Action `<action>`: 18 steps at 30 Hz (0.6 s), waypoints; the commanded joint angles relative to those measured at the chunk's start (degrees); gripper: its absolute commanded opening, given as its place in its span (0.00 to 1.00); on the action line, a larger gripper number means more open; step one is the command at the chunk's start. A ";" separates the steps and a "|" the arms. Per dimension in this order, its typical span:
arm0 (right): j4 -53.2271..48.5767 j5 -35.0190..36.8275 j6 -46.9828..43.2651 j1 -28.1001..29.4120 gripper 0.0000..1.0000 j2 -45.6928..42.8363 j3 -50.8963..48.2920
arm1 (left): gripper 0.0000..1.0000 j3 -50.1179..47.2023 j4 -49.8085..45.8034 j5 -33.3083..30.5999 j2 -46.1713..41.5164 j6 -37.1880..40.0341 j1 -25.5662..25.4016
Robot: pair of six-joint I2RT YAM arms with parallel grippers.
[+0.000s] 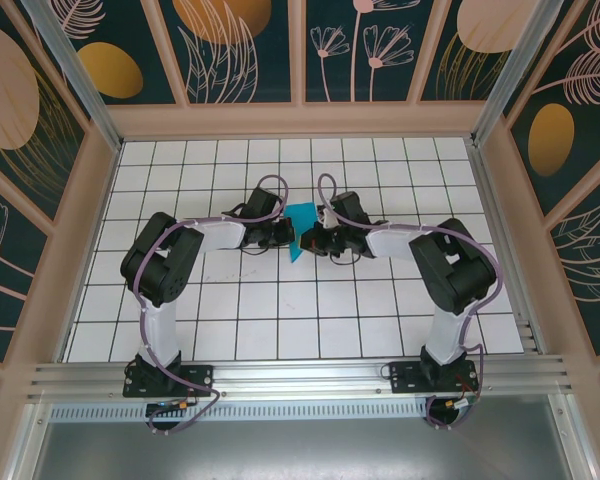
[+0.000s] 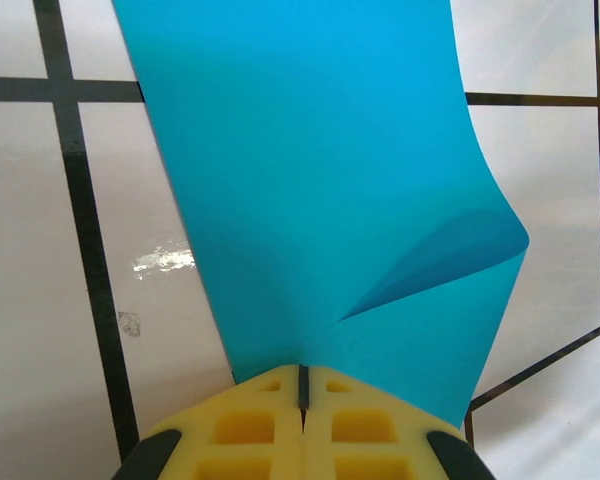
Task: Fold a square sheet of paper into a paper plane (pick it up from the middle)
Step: Third fold the triangle at the center of the table.
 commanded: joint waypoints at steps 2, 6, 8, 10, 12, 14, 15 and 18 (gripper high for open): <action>4.91 -2.78 1.88 1.43 0.03 2.04 -0.95 | 0.07 -0.33 -2.34 -0.58 1.89 0.68 0.19; 5.40 -2.51 2.58 1.89 0.03 3.59 -0.99 | 0.07 -0.68 -2.17 -0.67 1.83 0.41 0.20; 5.40 -2.23 2.57 1.99 0.03 4.21 -0.75 | 0.07 -0.68 -2.17 -0.58 1.84 0.50 0.20; 5.15 -1.95 2.50 2.01 0.03 4.75 -0.41 | 0.07 -0.77 -2.16 -0.58 1.84 0.50 0.18; 4.81 -1.87 2.52 2.00 0.03 5.31 -0.09 | 0.07 -0.77 -2.17 -0.49 1.83 0.51 0.19; 4.18 -1.45 2.28 1.98 0.03 5.83 0.17 | 0.07 -0.74 -2.17 -0.42 1.81 0.50 0.18; 3.51 -1.11 2.12 2.03 0.03 6.11 0.30 | 0.07 -0.72 -2.17 -0.41 1.84 0.48 0.17; 2.00 -0.40 1.83 2.00 0.03 6.74 0.67 | 0.07 -0.77 -2.16 -0.23 1.76 0.50 0.18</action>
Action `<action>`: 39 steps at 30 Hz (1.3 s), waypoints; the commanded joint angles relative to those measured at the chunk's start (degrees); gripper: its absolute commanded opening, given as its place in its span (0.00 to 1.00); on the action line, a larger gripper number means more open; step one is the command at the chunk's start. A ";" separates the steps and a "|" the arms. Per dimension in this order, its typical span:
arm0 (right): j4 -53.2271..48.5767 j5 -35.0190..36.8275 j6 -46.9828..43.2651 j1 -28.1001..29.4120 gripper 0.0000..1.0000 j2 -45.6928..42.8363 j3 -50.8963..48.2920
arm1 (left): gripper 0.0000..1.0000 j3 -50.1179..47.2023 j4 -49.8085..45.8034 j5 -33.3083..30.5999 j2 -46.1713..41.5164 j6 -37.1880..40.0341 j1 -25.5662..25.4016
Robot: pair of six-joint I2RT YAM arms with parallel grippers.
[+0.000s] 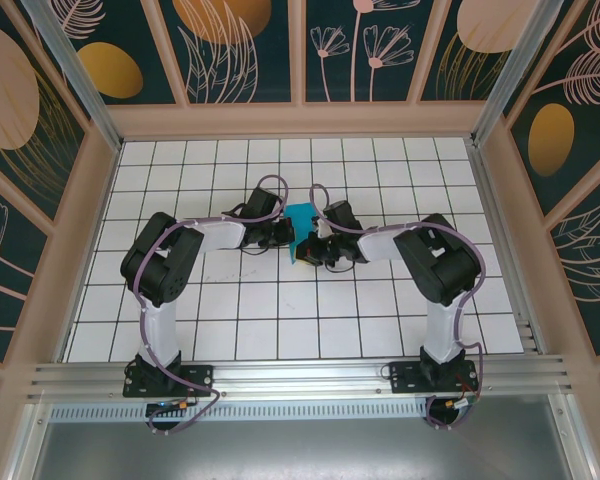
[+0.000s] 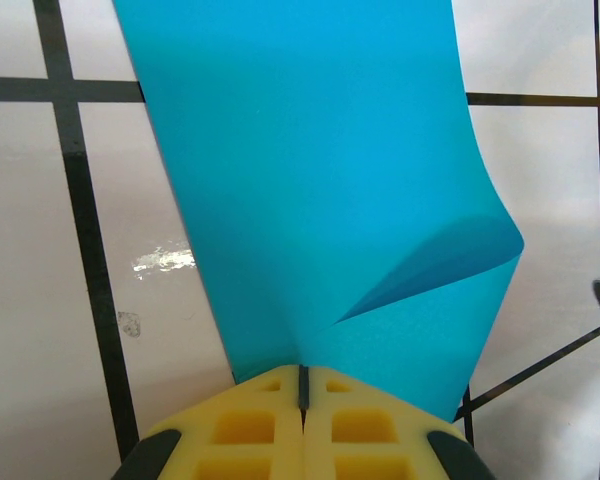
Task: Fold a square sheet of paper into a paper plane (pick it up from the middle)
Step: Third fold the triangle at the center of the table.
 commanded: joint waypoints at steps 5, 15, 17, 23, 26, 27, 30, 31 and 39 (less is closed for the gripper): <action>-1.71 1.09 -0.42 0.32 0.03 0.85 1.47 | 0.07 -0.85 -2.01 0.17 1.50 0.52 0.20; -0.06 -0.17 -0.89 0.92 0.04 -1.32 1.24 | 0.07 -0.68 -2.01 0.10 1.76 0.51 0.14; -0.42 0.06 -0.85 1.17 0.04 -0.72 1.27 | 0.07 -0.68 -2.01 0.11 1.74 0.52 0.15; -2.77 1.92 -0.97 1.50 0.04 1.41 1.37 | 0.07 -0.68 -2.01 0.10 1.76 0.43 0.20; -5.28 3.78 -1.74 1.51 0.04 0.94 2.39 | 0.07 -0.74 -2.02 0.03 1.76 0.48 0.20; -5.54 3.78 -1.87 1.49 0.04 0.41 2.69 | 0.07 -0.77 -2.01 0.01 1.76 0.39 0.20; -4.96 4.90 -2.38 1.24 0.05 -2.37 3.46 | 0.07 -0.77 -2.09 -0.05 1.69 0.43 0.13; -5.00 5.39 -2.46 1.01 0.05 -2.79 3.89 | 0.07 -0.85 -2.09 -0.08 1.68 0.34 0.18; -5.23 7.50 -1.88 -0.82 0.04 -0.12 5.30 | 0.07 -0.77 -2.18 -0.07 1.76 0.43 0.19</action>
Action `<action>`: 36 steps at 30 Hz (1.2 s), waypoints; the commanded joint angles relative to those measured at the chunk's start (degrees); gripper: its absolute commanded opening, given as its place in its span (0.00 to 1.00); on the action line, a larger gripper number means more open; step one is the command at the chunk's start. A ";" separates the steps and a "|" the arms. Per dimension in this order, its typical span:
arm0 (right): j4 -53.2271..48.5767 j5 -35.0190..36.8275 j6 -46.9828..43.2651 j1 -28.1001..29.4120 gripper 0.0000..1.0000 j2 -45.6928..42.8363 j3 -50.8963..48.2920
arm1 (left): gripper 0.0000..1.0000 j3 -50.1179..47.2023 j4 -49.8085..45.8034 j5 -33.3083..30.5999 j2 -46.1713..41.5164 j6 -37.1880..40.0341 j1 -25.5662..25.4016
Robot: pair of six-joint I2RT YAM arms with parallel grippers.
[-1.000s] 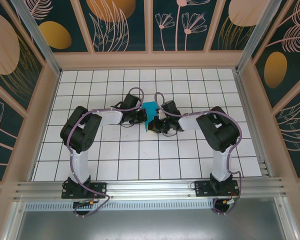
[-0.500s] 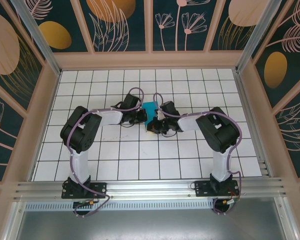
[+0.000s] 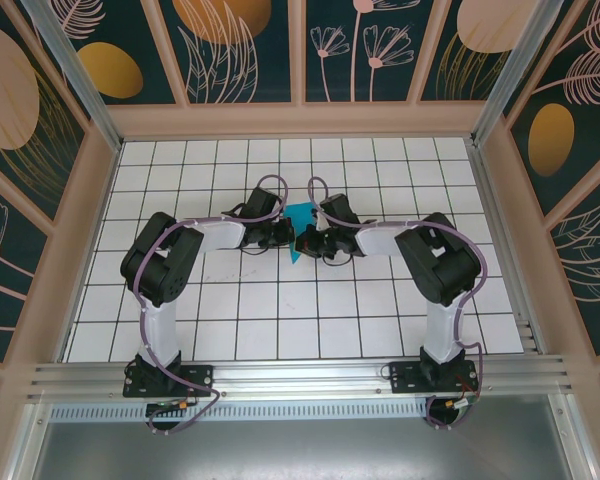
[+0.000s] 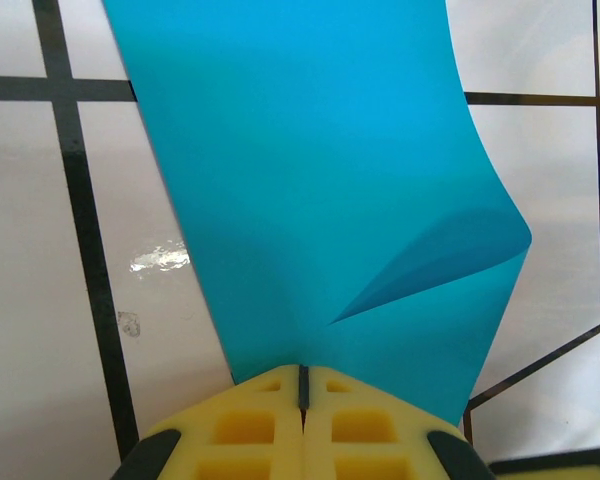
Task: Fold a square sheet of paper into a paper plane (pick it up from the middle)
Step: Third fold the triangle at the center of the table.
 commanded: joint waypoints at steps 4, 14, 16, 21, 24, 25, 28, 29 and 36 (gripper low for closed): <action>-1.78 2.80 -0.48 -1.38 0.04 1.55 1.29 | 0.07 -0.73 -2.18 -0.52 1.78 0.43 0.19; -2.48 2.92 -0.02 -2.07 0.04 -0.76 2.54 | 0.07 -0.65 -2.36 -0.60 1.84 0.54 0.21; -1.87 2.81 0.14 -2.73 0.04 -1.73 2.64 | 0.07 -0.56 -2.44 -0.61 1.86 0.59 0.15; -2.65 3.23 -0.40 -4.93 0.04 -0.74 2.87 | 0.07 -0.46 -2.51 -0.64 1.90 0.61 0.19; -3.65 3.22 -1.31 -5.47 0.04 0.89 3.73 | 0.07 -0.51 -2.64 -0.69 1.89 0.70 0.20; -4.02 3.29 -1.64 -5.56 0.04 1.40 4.11 | 0.07 -0.51 -2.62 -0.70 1.83 0.70 0.17; -4.95 3.73 -2.15 -5.80 0.04 3.04 5.23 | 0.07 -0.42 -2.80 -0.78 1.84 0.70 0.23; -5.20 3.88 -2.19 -5.88 0.04 3.39 5.44 | 0.07 -0.42 -2.84 -0.78 1.91 0.74 0.18; -8.68 6.02 -3.10 -6.60 0.04 3.16 8.13 | 0.07 -0.07 -3.15 -0.73 2.00 0.87 0.22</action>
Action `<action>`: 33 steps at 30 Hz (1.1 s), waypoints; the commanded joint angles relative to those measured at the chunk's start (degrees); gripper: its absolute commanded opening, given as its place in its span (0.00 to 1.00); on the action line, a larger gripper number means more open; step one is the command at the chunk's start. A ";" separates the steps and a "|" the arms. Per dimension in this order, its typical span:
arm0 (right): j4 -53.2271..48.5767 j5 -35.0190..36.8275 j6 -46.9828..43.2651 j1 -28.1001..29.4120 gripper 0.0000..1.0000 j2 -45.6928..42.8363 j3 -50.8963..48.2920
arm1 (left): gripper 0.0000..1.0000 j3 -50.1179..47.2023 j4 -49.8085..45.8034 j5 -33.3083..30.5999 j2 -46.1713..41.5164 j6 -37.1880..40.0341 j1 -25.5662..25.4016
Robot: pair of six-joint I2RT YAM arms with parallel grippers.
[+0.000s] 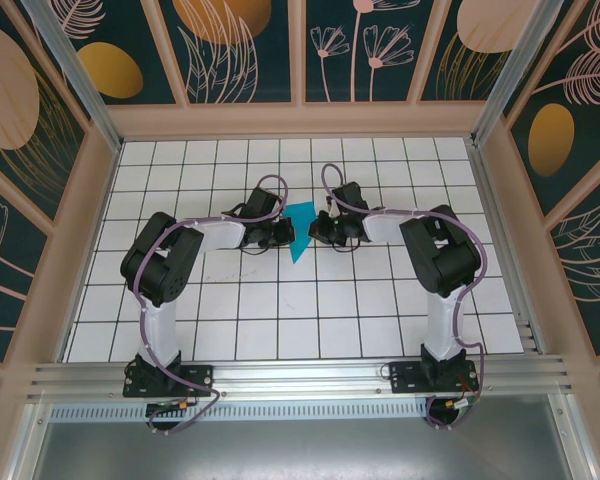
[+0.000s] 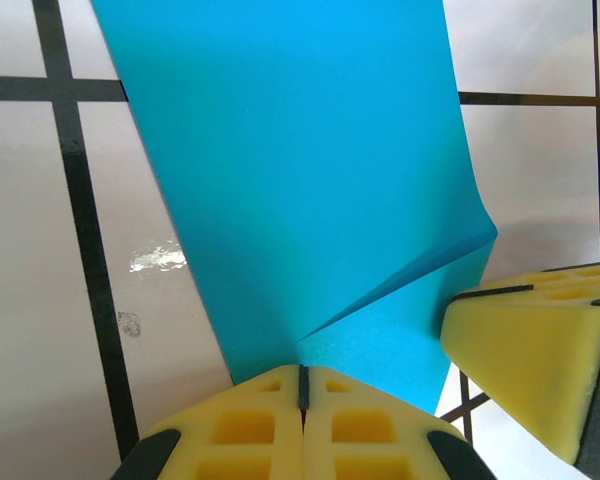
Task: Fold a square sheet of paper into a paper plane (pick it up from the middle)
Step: Third fold the triangle at the center of the table.
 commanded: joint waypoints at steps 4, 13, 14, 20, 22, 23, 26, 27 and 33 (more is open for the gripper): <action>-2.64 1.39 -2.55 -1.18 0.04 -1.25 3.13 | 0.07 0.41 -3.61 -0.71 1.97 1.05 0.12; -3.12 1.19 -2.48 -1.97 0.04 2.37 2.95 | 0.07 0.47 -3.76 -0.51 2.13 1.19 0.10; -3.16 1.44 -2.33 -2.02 0.04 2.63 2.94 | 0.07 0.46 -3.76 -0.60 2.13 1.20 0.13; -4.11 2.38 -2.26 -2.58 0.04 2.97 4.03 | 0.07 0.37 -3.76 -0.60 2.12 1.19 0.15; -3.22 1.67 -2.61 -2.57 0.04 1.51 4.17 | 0.07 0.37 -3.76 -0.60 2.13 1.29 0.16; -2.98 1.72 -2.66 -2.59 0.04 0.82 4.25 | 0.07 0.39 -3.76 -0.69 2.05 1.24 0.15; -2.59 1.95 -2.92 -2.98 0.04 -0.61 4.28 | 0.07 0.29 -3.76 -0.69 2.04 1.27 0.13; -2.80 2.17 -3.08 -3.16 0.04 -0.50 4.42 | 0.07 0.29 -3.69 -0.72 2.04 1.29 0.09; -3.48 1.90 -3.11 -3.35 0.04 2.57 4.52 | 0.07 0.38 -3.68 -0.60 2.11 1.33 0.13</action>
